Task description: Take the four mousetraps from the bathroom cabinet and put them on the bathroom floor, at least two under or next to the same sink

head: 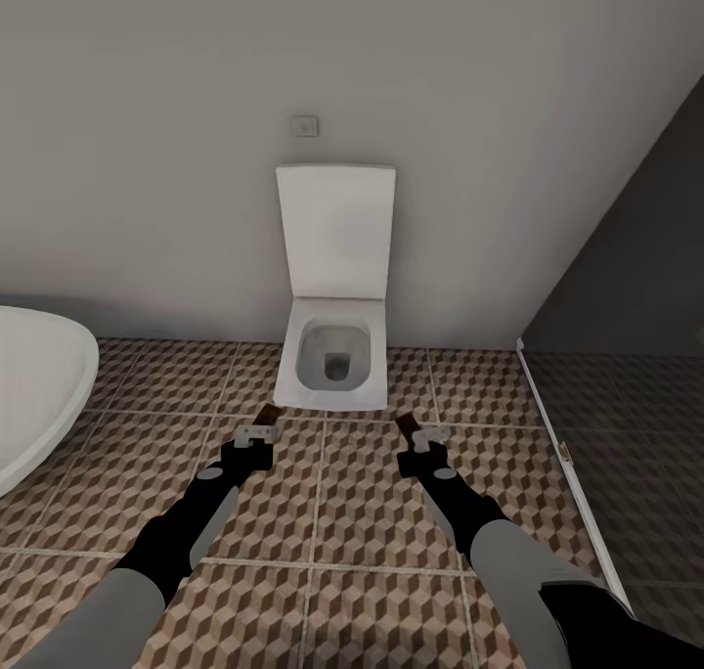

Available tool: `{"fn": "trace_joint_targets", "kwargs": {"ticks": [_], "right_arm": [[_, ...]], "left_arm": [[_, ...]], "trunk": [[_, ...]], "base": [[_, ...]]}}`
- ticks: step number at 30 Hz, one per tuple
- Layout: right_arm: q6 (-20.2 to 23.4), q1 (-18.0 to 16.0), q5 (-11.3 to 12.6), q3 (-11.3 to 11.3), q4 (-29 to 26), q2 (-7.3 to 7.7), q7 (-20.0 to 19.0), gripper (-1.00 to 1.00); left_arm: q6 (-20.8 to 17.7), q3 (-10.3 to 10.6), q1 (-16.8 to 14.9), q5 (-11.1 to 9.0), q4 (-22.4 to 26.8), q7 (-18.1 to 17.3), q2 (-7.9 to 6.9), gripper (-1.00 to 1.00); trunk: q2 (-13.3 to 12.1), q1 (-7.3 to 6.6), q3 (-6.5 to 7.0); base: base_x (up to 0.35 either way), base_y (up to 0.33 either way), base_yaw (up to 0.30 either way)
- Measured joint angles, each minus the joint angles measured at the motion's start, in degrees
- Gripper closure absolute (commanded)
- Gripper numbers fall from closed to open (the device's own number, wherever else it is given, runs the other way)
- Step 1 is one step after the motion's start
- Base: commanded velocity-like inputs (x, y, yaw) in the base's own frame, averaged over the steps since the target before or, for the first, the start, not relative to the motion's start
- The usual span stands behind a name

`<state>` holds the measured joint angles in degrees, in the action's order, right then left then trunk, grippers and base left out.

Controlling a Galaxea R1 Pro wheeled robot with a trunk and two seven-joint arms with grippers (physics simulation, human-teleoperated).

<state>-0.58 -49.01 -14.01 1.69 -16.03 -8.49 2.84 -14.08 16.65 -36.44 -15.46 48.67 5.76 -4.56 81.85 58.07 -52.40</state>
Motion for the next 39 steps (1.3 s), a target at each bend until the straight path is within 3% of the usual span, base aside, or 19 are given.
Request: {"fn": "trace_joint_targets", "kwargs": {"ticks": [15,28,39], "right_arm": [[-0.3,0.0,-0.2,-0.1,0.0,0.00,0.0,1.00],[-0.3,0.0,-0.2,-0.1,0.0,0.00,0.0,1.00],[-3.1,0.0,-0.2,0.0,-0.1,0.01,0.0,1.00]], "left_arm": [[0.1,0.0,0.1,0.0,0.0,0.0,0.00,1.00],[0.2,0.0,0.2,0.0,-0.1,0.0,0.18,1.00],[0.2,0.0,0.2,0.0,-0.1,0.0,0.18,1.00]], "trunk": [[0.0,0.00,0.00],[0.0,0.04,0.00],[0.0,0.00,0.00]], "base": [[-0.003,0.000,0.000],[-0.275,0.000,0.000],[-0.053,0.000,0.000]]}}
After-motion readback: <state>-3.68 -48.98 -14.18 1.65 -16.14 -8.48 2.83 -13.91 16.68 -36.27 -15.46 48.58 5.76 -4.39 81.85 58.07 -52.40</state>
